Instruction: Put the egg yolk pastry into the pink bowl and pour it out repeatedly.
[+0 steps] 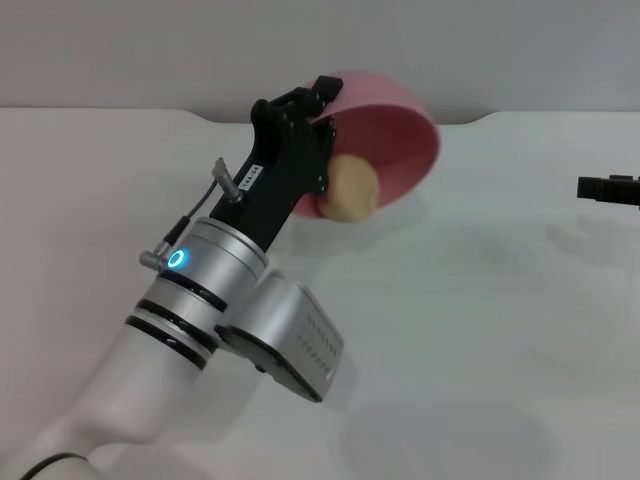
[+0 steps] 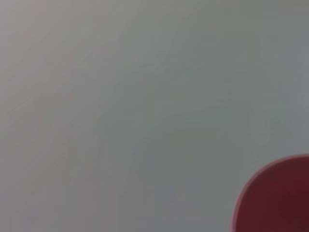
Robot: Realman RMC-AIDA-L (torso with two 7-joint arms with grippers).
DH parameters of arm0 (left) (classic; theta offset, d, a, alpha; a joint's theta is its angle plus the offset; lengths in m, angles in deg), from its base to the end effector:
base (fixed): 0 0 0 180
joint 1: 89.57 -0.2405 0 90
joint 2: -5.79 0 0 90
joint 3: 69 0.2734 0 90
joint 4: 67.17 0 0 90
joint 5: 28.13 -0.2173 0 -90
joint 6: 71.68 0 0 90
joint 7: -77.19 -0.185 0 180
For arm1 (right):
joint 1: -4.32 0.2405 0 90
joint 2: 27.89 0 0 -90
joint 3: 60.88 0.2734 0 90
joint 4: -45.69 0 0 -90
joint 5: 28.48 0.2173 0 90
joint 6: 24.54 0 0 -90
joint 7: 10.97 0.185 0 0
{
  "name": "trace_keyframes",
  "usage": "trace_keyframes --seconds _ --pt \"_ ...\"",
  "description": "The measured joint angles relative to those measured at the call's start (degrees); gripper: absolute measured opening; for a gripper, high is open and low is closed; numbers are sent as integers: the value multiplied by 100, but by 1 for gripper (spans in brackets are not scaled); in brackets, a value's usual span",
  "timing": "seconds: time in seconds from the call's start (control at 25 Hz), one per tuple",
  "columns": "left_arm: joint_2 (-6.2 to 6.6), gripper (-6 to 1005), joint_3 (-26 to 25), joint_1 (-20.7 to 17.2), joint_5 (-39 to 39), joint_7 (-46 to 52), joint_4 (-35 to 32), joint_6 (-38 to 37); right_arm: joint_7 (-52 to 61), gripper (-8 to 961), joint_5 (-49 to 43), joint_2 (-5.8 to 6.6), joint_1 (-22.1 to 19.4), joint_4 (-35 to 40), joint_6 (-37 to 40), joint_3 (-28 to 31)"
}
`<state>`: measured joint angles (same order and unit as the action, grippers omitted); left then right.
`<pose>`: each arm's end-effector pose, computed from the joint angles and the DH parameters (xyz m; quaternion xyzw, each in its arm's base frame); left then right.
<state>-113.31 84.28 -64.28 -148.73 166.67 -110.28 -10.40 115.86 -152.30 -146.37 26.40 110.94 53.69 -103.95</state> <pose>-0.1647 0.3498 -0.1292 -0.6972 0.3635 -0.0262 0.6174 0.3100 0.3840 0.0469 -0.8156 0.4806 0.1631 0.2778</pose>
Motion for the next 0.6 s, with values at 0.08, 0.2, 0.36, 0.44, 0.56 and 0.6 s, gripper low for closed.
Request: trace_keyframes --seconds 0.08,0.2,0.36,0.44,0.56,0.6 --pt "1 30 -9 39 -51 -342 98 -2 0 568 0 -2 8 -18 -1 0" --pt "1 30 -2 81 -82 -797 192 86 0 568 0 -7 30 -69 -3 0" --pt "0 29 60 92 -87 -1043 244 71 0 567 0 -14 69 -130 -9 0" --pt "1 29 111 98 -89 -1071 306 64 0 567 0 -21 94 -146 -10 -8" --pt "1 29 157 103 -97 -1245 382 64 0 567 2 -21 138 -208 -10 -15" --pt "1 29 158 103 -122 -1380 412 63 0 567 4 -20 157 -240 -11 -16"
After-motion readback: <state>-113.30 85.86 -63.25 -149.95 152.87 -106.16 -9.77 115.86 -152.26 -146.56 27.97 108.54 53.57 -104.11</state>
